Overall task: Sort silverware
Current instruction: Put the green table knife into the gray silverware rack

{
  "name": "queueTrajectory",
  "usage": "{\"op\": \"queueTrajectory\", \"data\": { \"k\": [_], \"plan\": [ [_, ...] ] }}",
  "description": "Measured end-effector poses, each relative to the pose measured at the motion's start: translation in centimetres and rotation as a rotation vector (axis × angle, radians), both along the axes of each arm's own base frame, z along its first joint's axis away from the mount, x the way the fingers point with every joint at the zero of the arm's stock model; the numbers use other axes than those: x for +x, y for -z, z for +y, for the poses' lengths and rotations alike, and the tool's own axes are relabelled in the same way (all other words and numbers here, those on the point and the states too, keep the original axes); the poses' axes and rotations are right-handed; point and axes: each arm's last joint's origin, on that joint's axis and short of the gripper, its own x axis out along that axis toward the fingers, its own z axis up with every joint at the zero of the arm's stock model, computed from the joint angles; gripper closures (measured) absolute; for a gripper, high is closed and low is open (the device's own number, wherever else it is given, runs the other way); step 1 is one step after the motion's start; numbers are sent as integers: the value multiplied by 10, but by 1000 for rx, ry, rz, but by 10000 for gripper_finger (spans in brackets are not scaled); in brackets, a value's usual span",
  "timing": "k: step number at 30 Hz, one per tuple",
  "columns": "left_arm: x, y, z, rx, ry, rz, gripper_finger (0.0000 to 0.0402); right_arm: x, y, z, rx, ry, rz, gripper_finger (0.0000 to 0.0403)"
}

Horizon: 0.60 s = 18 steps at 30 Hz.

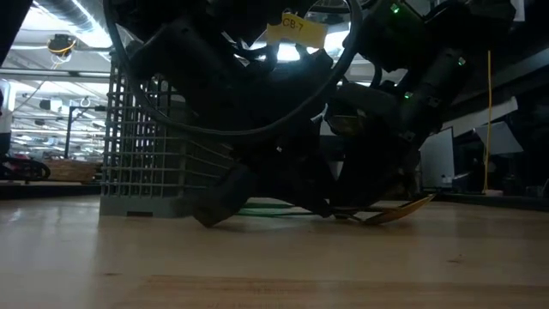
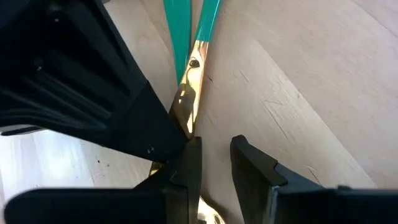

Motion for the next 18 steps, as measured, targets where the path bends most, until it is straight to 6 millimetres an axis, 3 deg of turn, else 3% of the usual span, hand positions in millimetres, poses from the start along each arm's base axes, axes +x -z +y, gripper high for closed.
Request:
{"op": "queueTrajectory", "data": {
  "k": [9,18],
  "plan": [
    [0,0,0,11,2,2,306,0,0,0,22,2,5,316],
    [0,0,1,24,-7,1,364,0,0,1,54,-22,15,316]
  ]
}}
